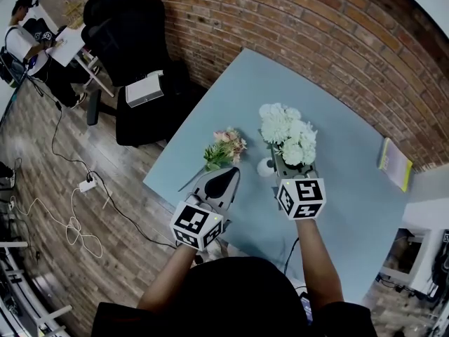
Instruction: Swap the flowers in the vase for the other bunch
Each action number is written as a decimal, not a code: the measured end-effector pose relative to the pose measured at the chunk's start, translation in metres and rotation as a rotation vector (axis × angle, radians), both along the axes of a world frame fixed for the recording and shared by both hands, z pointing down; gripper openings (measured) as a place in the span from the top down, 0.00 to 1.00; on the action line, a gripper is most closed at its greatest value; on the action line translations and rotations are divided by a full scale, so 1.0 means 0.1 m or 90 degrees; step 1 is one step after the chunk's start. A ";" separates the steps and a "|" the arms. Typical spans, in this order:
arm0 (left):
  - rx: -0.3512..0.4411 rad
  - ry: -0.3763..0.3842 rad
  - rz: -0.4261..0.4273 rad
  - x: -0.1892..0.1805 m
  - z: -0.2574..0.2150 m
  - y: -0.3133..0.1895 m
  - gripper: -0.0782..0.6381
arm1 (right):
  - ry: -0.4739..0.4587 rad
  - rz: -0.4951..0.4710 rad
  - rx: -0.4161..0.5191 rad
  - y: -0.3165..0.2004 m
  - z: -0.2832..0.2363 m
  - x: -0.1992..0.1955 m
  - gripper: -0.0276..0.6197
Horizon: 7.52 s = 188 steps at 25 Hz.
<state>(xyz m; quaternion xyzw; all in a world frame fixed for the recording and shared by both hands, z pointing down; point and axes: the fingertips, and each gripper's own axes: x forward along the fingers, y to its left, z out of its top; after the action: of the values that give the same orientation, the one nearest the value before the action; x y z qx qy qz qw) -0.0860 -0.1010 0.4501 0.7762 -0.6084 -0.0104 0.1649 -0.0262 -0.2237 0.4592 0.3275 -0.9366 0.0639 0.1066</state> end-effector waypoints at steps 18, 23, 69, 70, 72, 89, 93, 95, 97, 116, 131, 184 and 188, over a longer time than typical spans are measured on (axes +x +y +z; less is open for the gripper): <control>0.027 -0.011 0.019 0.13 -0.19 0.14 0.88 | -0.041 0.016 0.033 0.13 -0.38 0.12 0.76; 0.030 -0.014 0.030 0.18 -0.21 0.17 0.88 | -0.053 0.022 0.039 0.16 -0.45 0.18 0.76; 0.039 -0.021 0.149 0.83 -0.27 0.53 0.88 | -0.050 0.168 0.024 0.70 -0.38 1.28 0.76; 0.039 -0.022 0.153 0.85 -0.27 0.54 0.88 | -0.050 0.173 0.021 0.72 -0.37 1.31 0.76; 0.039 -0.023 0.161 0.90 -0.27 0.56 0.88 | -0.050 0.180 0.017 0.76 -0.34 1.37 0.76; 0.027 -0.023 0.208 1.18 -0.17 0.72 0.88 | -0.026 0.240 -0.045 1.04 0.13 1.78 0.76; 0.023 -0.024 0.213 1.22 -0.15 0.75 0.88 | -0.016 0.252 -0.072 1.09 0.30 1.84 0.76; 0.021 -0.025 0.215 1.23 -0.14 0.76 0.88 | -0.009 0.256 -0.083 1.11 0.38 1.87 0.76; 0.020 -0.026 0.217 1.24 -0.12 0.77 0.88 | -0.003 0.261 -0.095 1.13 0.47 1.88 0.76; 0.020 -0.040 0.228 1.31 -0.13 0.79 0.88 | 0.016 0.310 -0.225 1.22 1.27 2.15 0.77; 0.015 -0.053 0.218 1.23 -0.13 0.70 0.88 | 0.052 0.318 -0.273 1.17 1.65 2.20 0.78; 0.022 -0.042 0.203 1.24 -0.17 0.66 0.88 | 0.091 0.330 -0.379 1.15 1.87 2.36 0.59; 0.026 -0.039 0.201 1.24 -0.20 0.67 0.88 | 0.083 0.323 -0.361 1.13 1.67 2.34 0.59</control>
<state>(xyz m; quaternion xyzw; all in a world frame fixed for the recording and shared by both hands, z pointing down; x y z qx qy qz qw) 0.0380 -0.0343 0.4301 0.8653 -0.4834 0.0268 0.1300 0.2081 -0.1112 0.6257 0.5098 -0.7623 0.3235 0.2330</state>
